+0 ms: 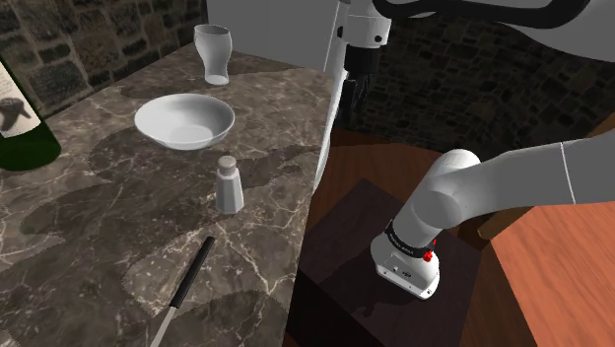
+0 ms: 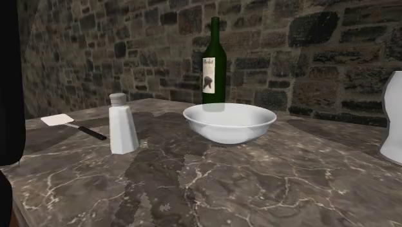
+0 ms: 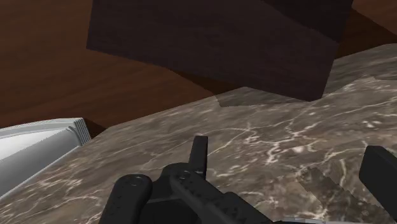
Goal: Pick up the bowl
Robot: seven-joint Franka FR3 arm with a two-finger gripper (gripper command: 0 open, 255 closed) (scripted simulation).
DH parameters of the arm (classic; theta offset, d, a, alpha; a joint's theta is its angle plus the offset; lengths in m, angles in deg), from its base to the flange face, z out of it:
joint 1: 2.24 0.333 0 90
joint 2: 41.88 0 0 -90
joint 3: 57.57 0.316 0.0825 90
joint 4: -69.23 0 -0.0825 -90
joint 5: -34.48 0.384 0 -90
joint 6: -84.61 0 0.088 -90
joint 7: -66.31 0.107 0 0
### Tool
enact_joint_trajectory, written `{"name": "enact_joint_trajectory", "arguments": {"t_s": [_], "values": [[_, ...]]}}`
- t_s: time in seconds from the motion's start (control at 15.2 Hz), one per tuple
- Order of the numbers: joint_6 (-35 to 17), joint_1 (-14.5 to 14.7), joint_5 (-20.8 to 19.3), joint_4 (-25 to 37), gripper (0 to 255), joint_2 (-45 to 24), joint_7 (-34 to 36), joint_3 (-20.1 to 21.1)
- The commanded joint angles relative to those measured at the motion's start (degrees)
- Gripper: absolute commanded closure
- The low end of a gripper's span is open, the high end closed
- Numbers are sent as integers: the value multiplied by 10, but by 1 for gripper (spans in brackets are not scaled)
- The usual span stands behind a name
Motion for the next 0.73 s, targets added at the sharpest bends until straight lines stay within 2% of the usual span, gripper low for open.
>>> {"name": "enact_joint_trajectory", "arguments": {"t_s": [0.0, 0.66], "values": [[0, 0, 0, 0, 0, 0, 0, 0], [-134, 23, 127, 64, 0, -150, 58, 27]]}}
